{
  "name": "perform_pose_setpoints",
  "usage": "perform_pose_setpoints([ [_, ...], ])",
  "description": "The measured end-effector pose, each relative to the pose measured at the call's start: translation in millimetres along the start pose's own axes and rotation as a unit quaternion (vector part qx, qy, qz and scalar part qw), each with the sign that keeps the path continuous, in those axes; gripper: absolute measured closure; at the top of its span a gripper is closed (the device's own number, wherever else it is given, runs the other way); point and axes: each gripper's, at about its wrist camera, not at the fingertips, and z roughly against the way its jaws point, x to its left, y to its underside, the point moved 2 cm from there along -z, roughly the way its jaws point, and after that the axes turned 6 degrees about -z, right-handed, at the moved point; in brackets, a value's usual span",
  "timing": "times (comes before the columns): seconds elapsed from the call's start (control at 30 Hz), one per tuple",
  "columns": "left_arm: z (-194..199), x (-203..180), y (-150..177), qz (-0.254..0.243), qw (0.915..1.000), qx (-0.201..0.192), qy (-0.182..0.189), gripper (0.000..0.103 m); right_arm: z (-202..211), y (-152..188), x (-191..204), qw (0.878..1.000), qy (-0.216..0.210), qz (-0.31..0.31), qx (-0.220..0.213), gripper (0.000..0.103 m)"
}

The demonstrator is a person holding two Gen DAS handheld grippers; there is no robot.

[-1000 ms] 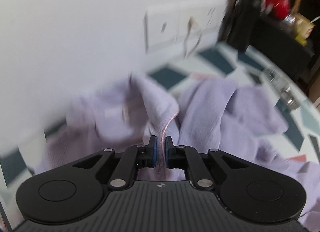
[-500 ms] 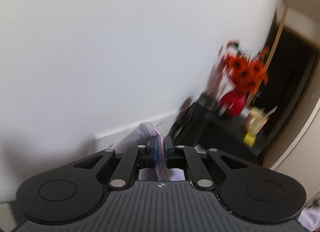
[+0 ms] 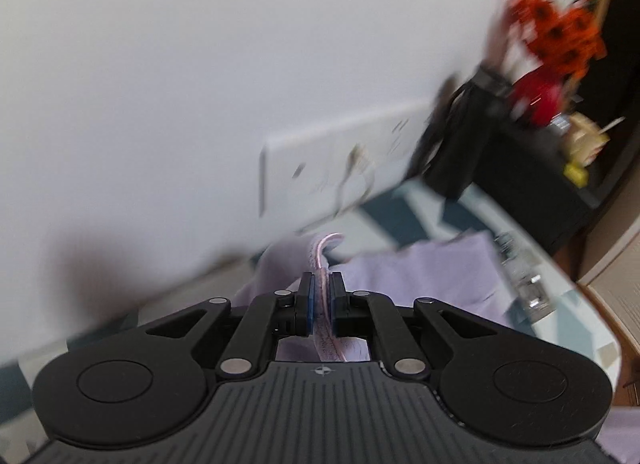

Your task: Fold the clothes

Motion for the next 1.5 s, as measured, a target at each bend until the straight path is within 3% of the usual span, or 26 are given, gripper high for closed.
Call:
perform_pose_setpoints([
  [0.07, 12.3, -2.6, -0.3, -0.009, 1.0, -0.004, 0.002, 0.095, 12.9, -3.7, 0.6, 1.0, -0.007, -0.003, 0.001, 0.098],
  [0.27, 25.0, -4.5, 54.1, -0.044, 0.9986, 0.029, -0.004, 0.095, 11.7, 25.2, -55.2, 0.989, 0.12, -0.014, 0.08, 0.098],
  [0.33, 34.0, 3.3, 61.2, -0.035, 0.9992, 0.019, -0.007, 0.095, 15.9, 26.4, -71.1, 0.987, 0.136, -0.03, 0.083, 0.098],
  [0.53, 47.8, 23.4, 59.1, -0.017, 0.9993, -0.012, -0.03, 0.095, 37.0, 29.3, -74.9, 0.989, 0.128, -0.024, 0.075, 0.098],
  [0.6, 37.7, 23.8, 69.1, -0.027, 0.9985, -0.004, -0.047, 0.095, 43.8, 30.7, -75.2, 0.988, 0.128, -0.022, 0.078, 0.098],
  [0.7, 15.8, 28.9, 91.2, -0.037, 0.9959, 0.016, -0.081, 0.095, 39.1, 42.2, -90.5, 0.98, 0.171, -0.03, 0.101, 0.098],
  [0.83, -5.8, 29.7, 106.9, -0.072, 0.9874, 0.024, -0.139, 0.095, 28.5, 62.6, -130.3, 0.958, 0.237, -0.061, 0.148, 0.098],
  [0.97, -27.1, 13.3, 118.1, -0.122, 0.9749, 0.043, -0.182, 0.092, 14.1, 77.7, -152.7, 0.947, 0.272, -0.057, 0.161, 0.098],
  [1.0, -34.0, 6.4, 122.5, -0.139, 0.9698, 0.058, -0.192, 0.087, 8.5, 78.9, -154.8, 0.945, 0.275, -0.055, 0.166, 0.097],
  [1.07, -39.3, -7.5, 130.7, -0.166, 0.9621, 0.074, -0.203, 0.067, 0.2, 78.7, -157.7, 0.941, 0.286, -0.052, 0.174, 0.089],
  [1.1, -34.3, -14.5, 133.4, -0.171, 0.9635, 0.067, -0.195, 0.047, -2.7, 77.4, -158.4, 0.938, 0.294, -0.051, 0.178, 0.074],
  [1.13, -29.2, -21.5, 136.1, -0.176, 0.9648, 0.06, -0.186, 0.037, -0.7, 74.9, -156.7, 0.937, 0.297, -0.049, 0.175, 0.06],
  [1.23, -5.7, -40.9, 141.4, -0.165, 0.9743, 0.057, -0.142, 0.036, 9.7, 63.0, -147.5, 0.944, 0.293, -0.038, 0.146, 0.052],
  [1.33, 21.8, -47.9, 151.0, -0.072, 0.9926, 0.085, -0.047, 0.036, 19.5, 53.9, -139.3, 0.954, 0.251, -0.041, 0.158, 0.051],
  [1.4, 27.7, -50.0, 166.6, -0.005, 0.9934, 0.114, 0.015, 0.036, 20.8, 57.4, -133.9, 0.955, 0.231, -0.032, 0.182, 0.051],
  [1.5, 17.4, -59.5, 192.5, 0.033, 0.9861, 0.156, 0.045, 0.037, 17.3, 70.1, -138.9, 0.949, 0.223, -0.052, 0.217, 0.053],
])
